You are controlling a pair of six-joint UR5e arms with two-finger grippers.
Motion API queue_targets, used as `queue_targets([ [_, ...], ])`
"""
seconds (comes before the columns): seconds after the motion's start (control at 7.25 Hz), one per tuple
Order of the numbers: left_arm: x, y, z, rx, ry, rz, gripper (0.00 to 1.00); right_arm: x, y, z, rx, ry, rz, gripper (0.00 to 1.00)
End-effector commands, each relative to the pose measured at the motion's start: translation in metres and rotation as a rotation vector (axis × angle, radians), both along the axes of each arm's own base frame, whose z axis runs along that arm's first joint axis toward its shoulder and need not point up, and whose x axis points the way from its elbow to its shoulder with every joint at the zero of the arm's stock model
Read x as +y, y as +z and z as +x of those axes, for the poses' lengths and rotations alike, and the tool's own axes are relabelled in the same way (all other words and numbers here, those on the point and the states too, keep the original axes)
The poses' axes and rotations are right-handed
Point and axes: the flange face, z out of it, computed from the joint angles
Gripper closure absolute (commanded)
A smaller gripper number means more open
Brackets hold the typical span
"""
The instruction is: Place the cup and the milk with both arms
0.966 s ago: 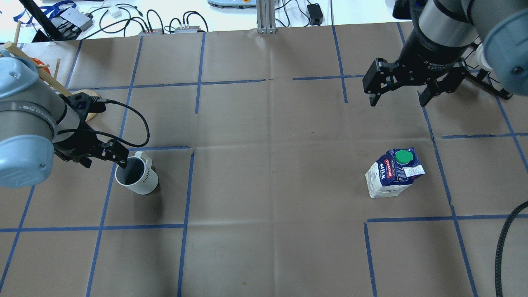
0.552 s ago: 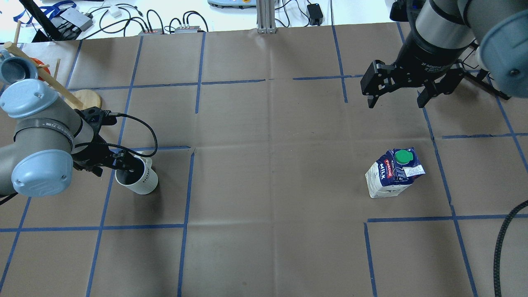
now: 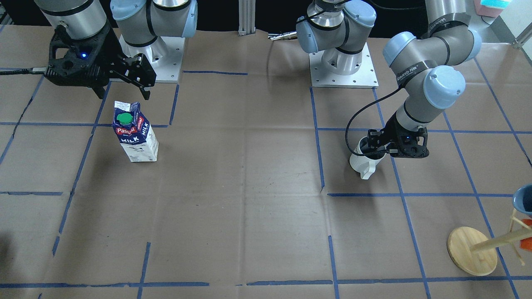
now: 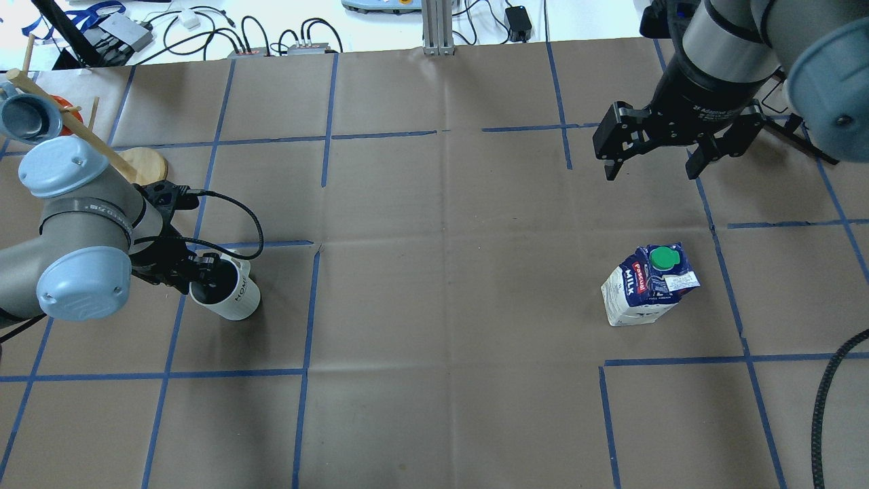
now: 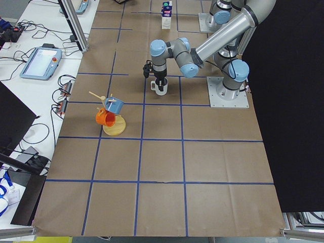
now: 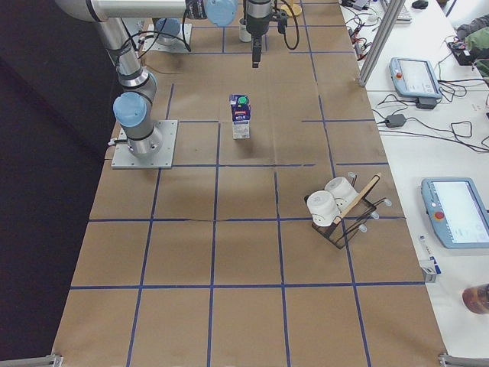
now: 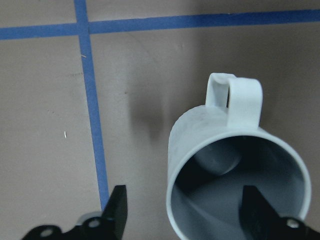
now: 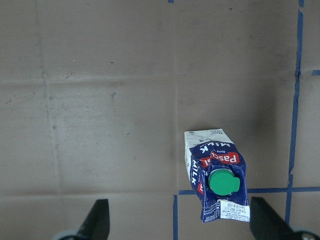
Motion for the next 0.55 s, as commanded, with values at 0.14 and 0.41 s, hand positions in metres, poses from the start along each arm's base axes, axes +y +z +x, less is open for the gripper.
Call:
queue_targets([
  [0.14,-0.006,0.001,0.001,-0.010,0.008,-0.038,1.00,0.001,-0.003,0.000,0.005,0.005,0.006,0.00],
  [0.41,-0.040,0.040,-0.029,0.028,0.110,-0.147,1.00,0.003,-0.007,-0.001,0.006,0.005,0.013,0.00],
])
